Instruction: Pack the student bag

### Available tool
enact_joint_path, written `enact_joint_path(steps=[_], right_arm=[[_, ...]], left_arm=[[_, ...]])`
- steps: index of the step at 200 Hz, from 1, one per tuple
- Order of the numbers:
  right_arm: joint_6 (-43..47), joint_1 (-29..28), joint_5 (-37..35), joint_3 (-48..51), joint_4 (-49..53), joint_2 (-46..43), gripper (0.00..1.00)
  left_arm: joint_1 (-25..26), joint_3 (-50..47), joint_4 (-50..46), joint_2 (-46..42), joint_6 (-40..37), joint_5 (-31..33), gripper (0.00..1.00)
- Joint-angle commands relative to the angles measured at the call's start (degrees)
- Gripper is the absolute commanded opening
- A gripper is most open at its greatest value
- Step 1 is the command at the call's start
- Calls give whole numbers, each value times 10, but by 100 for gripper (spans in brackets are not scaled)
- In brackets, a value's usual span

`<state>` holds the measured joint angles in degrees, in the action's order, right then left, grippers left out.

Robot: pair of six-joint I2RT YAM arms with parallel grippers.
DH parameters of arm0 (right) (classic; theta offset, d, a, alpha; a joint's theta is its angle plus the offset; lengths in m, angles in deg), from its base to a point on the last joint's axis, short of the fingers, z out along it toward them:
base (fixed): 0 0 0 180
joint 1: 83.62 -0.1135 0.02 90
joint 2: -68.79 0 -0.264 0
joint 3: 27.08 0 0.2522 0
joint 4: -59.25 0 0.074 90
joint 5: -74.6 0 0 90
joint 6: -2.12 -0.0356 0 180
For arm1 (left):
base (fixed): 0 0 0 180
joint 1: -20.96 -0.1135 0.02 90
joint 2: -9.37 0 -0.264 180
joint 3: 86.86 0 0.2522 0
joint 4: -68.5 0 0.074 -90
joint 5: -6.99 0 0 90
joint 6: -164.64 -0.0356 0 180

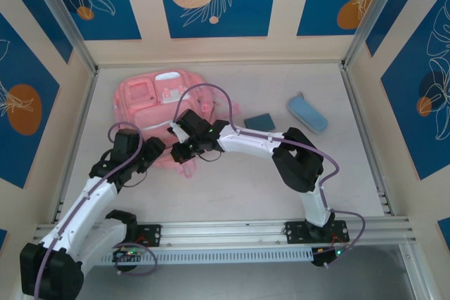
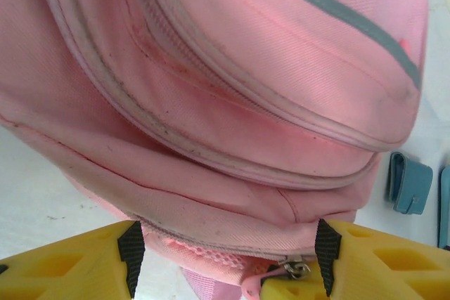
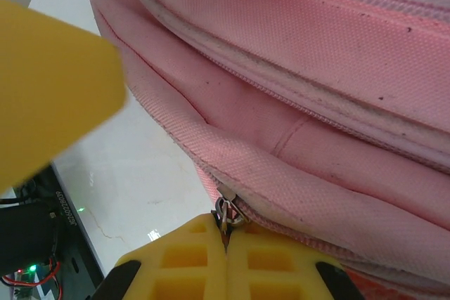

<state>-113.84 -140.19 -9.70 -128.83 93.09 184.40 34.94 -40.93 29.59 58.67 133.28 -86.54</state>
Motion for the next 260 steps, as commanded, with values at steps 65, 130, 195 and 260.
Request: enact_joint_path(steps=[65,130,195,260], right_arm=[[1,-24,-15,4,8,-29,0],[-19,-15,-220,38,128,-67,0],[-69,55,-324,45,200,-65,0],[17,21,-121,24,110,-51,0]], left_arm=[[-11,-25,62,62,17,-7,50],[-16,-20,56,104,-39,26,8],[-23,-16,32,83,-70,37,3],[-27,8,-57,33,-92,77,23]])
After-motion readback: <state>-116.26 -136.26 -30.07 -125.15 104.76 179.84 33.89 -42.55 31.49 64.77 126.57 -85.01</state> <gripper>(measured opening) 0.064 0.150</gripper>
